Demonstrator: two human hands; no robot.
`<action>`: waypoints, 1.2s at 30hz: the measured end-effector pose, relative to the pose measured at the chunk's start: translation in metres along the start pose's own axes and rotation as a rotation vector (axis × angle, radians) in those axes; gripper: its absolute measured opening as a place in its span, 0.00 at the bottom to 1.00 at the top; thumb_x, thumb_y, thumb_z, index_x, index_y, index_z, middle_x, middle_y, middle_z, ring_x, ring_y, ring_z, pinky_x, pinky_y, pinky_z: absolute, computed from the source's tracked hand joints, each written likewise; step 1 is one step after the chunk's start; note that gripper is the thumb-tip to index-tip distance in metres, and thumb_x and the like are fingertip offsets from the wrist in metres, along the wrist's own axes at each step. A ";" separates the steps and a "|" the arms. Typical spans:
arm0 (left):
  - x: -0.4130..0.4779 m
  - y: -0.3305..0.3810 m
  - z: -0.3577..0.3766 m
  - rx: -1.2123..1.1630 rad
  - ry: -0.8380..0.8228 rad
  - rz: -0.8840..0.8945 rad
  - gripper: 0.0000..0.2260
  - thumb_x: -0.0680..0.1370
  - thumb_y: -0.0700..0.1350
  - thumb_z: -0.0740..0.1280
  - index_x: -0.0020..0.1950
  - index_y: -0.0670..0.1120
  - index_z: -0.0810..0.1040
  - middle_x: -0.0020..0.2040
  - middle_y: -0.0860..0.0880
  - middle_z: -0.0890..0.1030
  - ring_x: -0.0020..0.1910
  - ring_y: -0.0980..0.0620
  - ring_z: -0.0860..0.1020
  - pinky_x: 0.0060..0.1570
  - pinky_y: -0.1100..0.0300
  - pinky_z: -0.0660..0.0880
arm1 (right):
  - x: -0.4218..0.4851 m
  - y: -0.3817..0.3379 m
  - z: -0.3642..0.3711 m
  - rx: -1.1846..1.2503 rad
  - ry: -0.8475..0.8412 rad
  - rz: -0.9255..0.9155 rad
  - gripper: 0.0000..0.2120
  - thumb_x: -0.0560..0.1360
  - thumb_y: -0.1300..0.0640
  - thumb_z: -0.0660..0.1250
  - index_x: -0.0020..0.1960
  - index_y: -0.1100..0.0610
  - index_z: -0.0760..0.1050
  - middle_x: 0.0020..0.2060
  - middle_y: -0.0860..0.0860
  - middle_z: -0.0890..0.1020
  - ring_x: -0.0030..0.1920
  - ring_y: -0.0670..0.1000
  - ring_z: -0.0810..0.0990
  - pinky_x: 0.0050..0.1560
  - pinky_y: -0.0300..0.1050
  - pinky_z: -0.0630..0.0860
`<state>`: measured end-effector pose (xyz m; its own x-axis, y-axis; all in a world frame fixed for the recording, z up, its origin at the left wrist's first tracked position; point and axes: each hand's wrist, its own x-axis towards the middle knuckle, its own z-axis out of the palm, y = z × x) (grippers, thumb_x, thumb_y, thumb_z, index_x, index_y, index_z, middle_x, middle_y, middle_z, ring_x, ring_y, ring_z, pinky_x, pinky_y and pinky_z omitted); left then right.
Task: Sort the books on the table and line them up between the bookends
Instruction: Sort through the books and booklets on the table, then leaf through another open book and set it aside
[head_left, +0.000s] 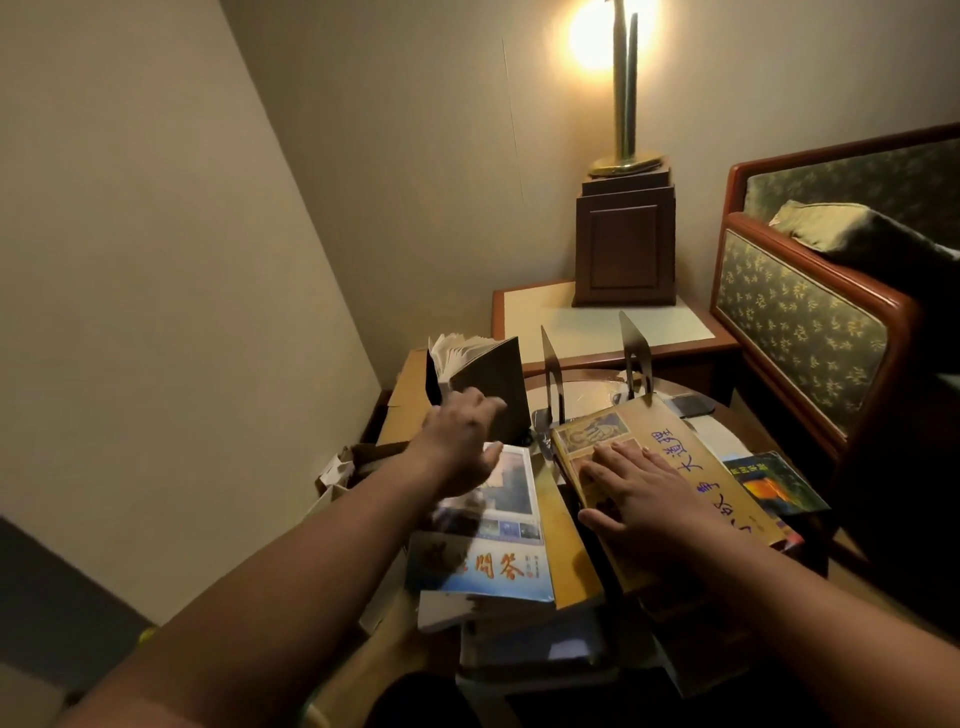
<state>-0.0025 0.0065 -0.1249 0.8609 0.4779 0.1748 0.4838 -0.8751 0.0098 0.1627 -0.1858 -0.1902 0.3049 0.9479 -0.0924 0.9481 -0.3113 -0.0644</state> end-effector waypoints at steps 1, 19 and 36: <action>-0.002 0.004 0.005 0.017 -0.082 0.028 0.27 0.78 0.54 0.65 0.76 0.52 0.62 0.71 0.48 0.69 0.69 0.48 0.67 0.67 0.49 0.70 | 0.001 0.000 0.001 -0.004 0.002 -0.002 0.53 0.59 0.23 0.28 0.80 0.45 0.44 0.80 0.50 0.45 0.79 0.53 0.42 0.75 0.51 0.39; 0.033 -0.012 0.028 -0.294 -0.464 -0.099 0.36 0.68 0.65 0.74 0.70 0.51 0.71 0.66 0.50 0.75 0.63 0.49 0.74 0.58 0.56 0.73 | -0.001 0.005 0.007 0.046 0.056 -0.011 0.49 0.63 0.24 0.31 0.80 0.45 0.46 0.80 0.49 0.47 0.79 0.52 0.43 0.74 0.50 0.39; 0.059 0.012 -0.061 -0.608 -0.207 0.044 0.31 0.70 0.61 0.75 0.69 0.55 0.70 0.61 0.51 0.77 0.60 0.50 0.77 0.59 0.49 0.78 | -0.021 -0.014 -0.039 0.945 0.191 -0.103 0.29 0.75 0.50 0.71 0.73 0.51 0.66 0.58 0.50 0.80 0.56 0.51 0.82 0.49 0.47 0.83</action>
<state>0.0447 0.0198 -0.0541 0.9201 0.3917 -0.0056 0.3238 -0.7523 0.5737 0.1462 -0.1982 -0.1481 0.3127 0.9428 0.1159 0.5329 -0.0731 -0.8430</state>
